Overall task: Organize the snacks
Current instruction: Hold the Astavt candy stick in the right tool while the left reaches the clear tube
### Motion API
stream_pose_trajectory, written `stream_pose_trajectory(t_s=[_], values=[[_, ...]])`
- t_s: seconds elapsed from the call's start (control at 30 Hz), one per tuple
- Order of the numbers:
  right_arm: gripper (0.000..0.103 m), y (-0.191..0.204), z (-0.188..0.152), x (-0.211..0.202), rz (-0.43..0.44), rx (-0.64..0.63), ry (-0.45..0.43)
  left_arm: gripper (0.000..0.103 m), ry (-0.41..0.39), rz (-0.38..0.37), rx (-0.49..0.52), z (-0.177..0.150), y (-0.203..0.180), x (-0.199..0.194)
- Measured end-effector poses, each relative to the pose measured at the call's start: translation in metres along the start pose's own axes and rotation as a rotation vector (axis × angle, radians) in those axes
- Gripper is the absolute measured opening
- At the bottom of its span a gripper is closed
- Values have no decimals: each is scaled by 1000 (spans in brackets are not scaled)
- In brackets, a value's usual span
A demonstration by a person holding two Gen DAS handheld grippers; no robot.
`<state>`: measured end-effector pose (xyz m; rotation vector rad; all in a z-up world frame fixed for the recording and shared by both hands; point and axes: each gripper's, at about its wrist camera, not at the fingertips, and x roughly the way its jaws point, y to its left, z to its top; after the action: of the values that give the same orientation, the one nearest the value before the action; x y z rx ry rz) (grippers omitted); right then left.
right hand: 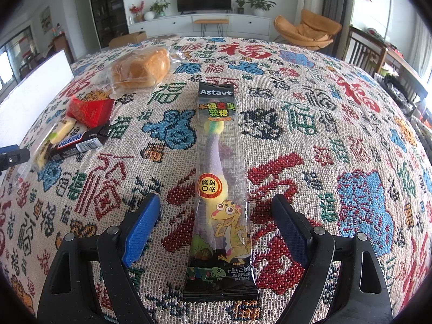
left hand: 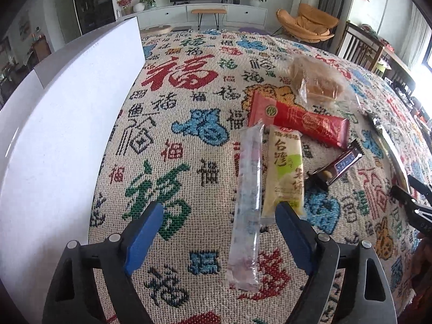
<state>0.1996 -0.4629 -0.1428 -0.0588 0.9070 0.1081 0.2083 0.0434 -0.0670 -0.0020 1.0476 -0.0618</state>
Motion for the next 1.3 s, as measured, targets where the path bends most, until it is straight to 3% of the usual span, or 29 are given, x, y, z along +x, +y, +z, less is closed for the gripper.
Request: stream_pose_trajectory(t_s=[0.13,0.23,0.3,0.53,0.57,0.63,0.7,0.77,1.0,1.23,1.3], values=[[87,0,0,0,0,0,0,80,-3,35,-17,-9,12,3],[87,-1,0,0,1,1,0,80,2,15,-29,-5,17,4],[87,0,0,0,0,0,0,75,11,18,6,-2,12,8],[87,-1,0,0,0,0,0,72,-17,44,98,9,-5,14],[87,-1,0,0,0,1,0,69,-18,36,98,10,-4,14],[87,-1,0,0,0,1,0,53,-13,-8,85,10,-2,14],[87,-1,0,0,0,1,0,25,-18,5,94,10,-5,11],[87,-2,0,0,1,1,0,19,-15,15,103,7,-7,9],[87,1,2,3,2,5,0,18,-5,-69,28,-21,1,-12],[87,0,2,3,2,5,0,21,-23,-57,42,-47,-6,-24],[87,0,2,3,2,5,0,37,-38,-72,43,-46,-8,-23]])
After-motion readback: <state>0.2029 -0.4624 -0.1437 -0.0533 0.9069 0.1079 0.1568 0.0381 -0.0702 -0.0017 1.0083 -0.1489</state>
